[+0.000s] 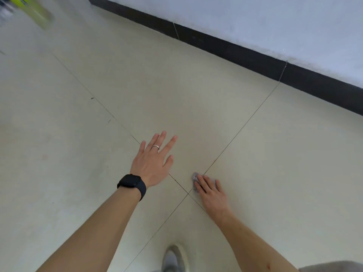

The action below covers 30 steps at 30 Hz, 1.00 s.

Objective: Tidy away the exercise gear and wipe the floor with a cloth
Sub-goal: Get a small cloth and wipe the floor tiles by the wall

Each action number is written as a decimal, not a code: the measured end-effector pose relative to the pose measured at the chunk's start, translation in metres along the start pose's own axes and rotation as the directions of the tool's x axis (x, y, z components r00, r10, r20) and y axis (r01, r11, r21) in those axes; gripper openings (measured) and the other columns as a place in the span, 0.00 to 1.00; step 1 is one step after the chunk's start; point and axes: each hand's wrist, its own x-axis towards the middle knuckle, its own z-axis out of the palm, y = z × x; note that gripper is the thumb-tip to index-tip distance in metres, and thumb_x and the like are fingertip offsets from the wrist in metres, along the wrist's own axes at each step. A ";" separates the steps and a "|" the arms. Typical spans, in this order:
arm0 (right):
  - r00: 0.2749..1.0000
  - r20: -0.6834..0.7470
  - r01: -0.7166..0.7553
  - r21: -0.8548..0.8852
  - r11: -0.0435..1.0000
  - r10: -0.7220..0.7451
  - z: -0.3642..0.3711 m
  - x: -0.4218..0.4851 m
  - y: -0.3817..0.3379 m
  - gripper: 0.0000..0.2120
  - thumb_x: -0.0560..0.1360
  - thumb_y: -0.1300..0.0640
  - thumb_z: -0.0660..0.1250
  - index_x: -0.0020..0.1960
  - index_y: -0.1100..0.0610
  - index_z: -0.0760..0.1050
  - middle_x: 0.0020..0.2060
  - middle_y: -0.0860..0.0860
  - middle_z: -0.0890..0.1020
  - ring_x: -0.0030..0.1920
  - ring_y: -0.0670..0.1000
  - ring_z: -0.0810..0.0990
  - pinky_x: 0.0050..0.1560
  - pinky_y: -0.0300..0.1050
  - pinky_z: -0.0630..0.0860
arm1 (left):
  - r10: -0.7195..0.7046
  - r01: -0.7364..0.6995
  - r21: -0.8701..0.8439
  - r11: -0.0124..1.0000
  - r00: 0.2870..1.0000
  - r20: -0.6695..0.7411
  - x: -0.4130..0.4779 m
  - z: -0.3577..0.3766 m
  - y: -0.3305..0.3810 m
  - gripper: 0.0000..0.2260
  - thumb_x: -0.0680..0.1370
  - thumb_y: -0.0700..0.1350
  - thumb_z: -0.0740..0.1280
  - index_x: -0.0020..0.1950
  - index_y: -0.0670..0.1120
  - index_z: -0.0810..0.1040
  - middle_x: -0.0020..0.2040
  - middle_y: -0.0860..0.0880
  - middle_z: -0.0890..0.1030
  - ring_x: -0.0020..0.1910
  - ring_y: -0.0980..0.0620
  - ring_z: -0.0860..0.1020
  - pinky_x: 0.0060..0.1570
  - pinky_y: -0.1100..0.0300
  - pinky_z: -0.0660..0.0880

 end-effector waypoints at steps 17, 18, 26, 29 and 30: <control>0.719 -0.268 -0.612 0.192 0.767 0.641 -0.049 0.123 0.053 0.27 0.85 0.46 0.46 0.82 0.50 0.45 0.82 0.46 0.42 0.81 0.49 0.40 0.77 0.67 0.43 | 0.213 -0.227 0.043 0.973 0.951 0.222 0.166 0.111 -0.105 0.29 0.84 0.55 0.50 0.81 0.57 0.39 0.82 0.50 0.40 0.81 0.46 0.43 0.78 0.44 0.46; 0.688 -0.269 -0.637 0.220 0.738 0.674 -0.056 0.133 0.057 0.28 0.85 0.46 0.46 0.82 0.50 0.45 0.82 0.46 0.42 0.81 0.48 0.40 0.77 0.68 0.42 | 0.234 -0.246 0.040 0.968 0.951 0.203 0.179 0.115 -0.111 0.29 0.84 0.56 0.50 0.81 0.57 0.40 0.82 0.50 0.41 0.81 0.45 0.43 0.78 0.43 0.46; 0.678 -0.272 -0.656 0.196 0.729 0.683 -0.028 0.137 -0.019 0.28 0.85 0.46 0.47 0.83 0.50 0.44 0.82 0.49 0.41 0.81 0.51 0.40 0.78 0.66 0.45 | 0.334 -0.333 -0.044 0.942 0.942 0.027 0.251 0.143 -0.153 0.31 0.80 0.67 0.46 0.80 0.62 0.40 0.82 0.53 0.40 0.81 0.47 0.40 0.77 0.38 0.43; 0.884 -0.206 -0.421 0.044 0.906 0.421 0.005 0.113 -0.073 0.27 0.85 0.47 0.50 0.82 0.50 0.51 0.82 0.50 0.50 0.81 0.52 0.49 0.75 0.66 0.58 | 0.351 -0.350 -0.121 0.929 0.936 -0.017 0.254 0.155 -0.159 0.31 0.79 0.67 0.48 0.81 0.62 0.44 0.82 0.55 0.40 0.81 0.49 0.41 0.77 0.39 0.44; 0.931 -0.166 -0.332 -0.012 0.943 0.326 0.010 0.106 -0.079 0.27 0.84 0.47 0.51 0.82 0.50 0.52 0.82 0.49 0.52 0.81 0.52 0.51 0.75 0.65 0.59 | 0.351 -0.351 -0.125 0.928 0.936 -0.029 0.254 0.157 -0.160 0.32 0.79 0.67 0.49 0.81 0.62 0.45 0.82 0.55 0.41 0.81 0.50 0.41 0.77 0.40 0.44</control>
